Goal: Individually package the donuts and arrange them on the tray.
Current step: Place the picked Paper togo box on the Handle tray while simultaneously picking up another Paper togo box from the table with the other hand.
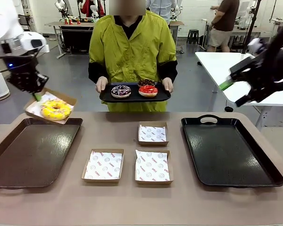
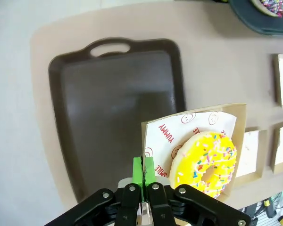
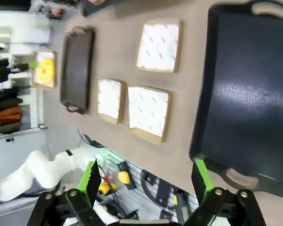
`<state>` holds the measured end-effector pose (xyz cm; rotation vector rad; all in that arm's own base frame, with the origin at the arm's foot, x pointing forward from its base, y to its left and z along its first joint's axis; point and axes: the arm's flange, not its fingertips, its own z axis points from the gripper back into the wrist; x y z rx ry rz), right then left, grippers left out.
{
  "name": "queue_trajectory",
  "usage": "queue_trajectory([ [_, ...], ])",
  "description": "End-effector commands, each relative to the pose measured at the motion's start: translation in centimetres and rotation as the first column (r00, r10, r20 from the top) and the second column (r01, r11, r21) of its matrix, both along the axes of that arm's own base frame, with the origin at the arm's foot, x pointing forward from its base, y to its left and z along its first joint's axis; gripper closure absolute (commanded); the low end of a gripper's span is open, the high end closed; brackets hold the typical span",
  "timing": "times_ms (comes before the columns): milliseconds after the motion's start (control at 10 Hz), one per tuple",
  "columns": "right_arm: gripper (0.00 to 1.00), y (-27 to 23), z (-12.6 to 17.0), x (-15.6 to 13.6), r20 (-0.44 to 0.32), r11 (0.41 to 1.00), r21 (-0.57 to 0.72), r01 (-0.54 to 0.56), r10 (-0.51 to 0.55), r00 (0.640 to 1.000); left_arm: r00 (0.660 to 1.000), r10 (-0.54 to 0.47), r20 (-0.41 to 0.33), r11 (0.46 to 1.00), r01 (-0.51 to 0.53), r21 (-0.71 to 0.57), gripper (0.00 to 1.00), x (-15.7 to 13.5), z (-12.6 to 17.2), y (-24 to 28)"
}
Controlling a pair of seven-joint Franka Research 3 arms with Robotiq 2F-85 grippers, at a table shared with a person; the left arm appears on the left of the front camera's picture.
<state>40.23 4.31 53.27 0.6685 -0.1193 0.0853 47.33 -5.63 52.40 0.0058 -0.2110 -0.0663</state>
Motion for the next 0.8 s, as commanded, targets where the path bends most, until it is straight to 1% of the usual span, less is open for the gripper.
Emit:
queue_trajectory([
  [0, 0.00, 3.3, -2.2, 1.3, -0.065, 0.992, -0.121, -0.021, 0.014, 0.998, 0.999, 0.032, 0.021, 0.999, -0.032, -0.014, 0.99, -0.9, -1.5, 2.1],
  [100, 0.00, 5.3, -3.4, 1.5, -0.073, 0.983, -0.179, -0.030, 0.017, 0.997, 0.998, 0.057, 0.011, 0.998, -0.056, -0.027, 0.99, -1.0, -2.5, 3.3],
  [200, 0.00, 6.7, -4.3, 1.7, -0.075, 0.978, -0.208, -0.028, 0.013, 0.997, 0.998, 0.067, -0.002, 0.997, -0.067, -0.025, 0.99, -0.9, -3.4, 4.0],
  [400, 0.00, 8.2, -5.3, 2.0, -0.071, 0.966, -0.257, -0.032, 0.014, 0.997, 0.995, 0.092, -0.025, 0.996, -0.093, -0.014, 0.99, -1.0, -4.6, 5.0],
  [500, 0.00, 7.8, -4.9, 1.5, -0.063, 0.974, -0.224, -0.045, 0.032, 0.998, 0.996, 0.081, -0.025, 0.997, -0.081, -0.009, 0.99, -1.0, -3.6, 4.3],
  [700, 0.00, 8.0, -5.3, 1.7, -0.076, 0.974, -0.219, -0.061, 0.045, 0.996, 0.996, 0.081, -0.025, 0.997, -0.081, -0.009, 0.99, -1.0, -3.6, 4.3],
])
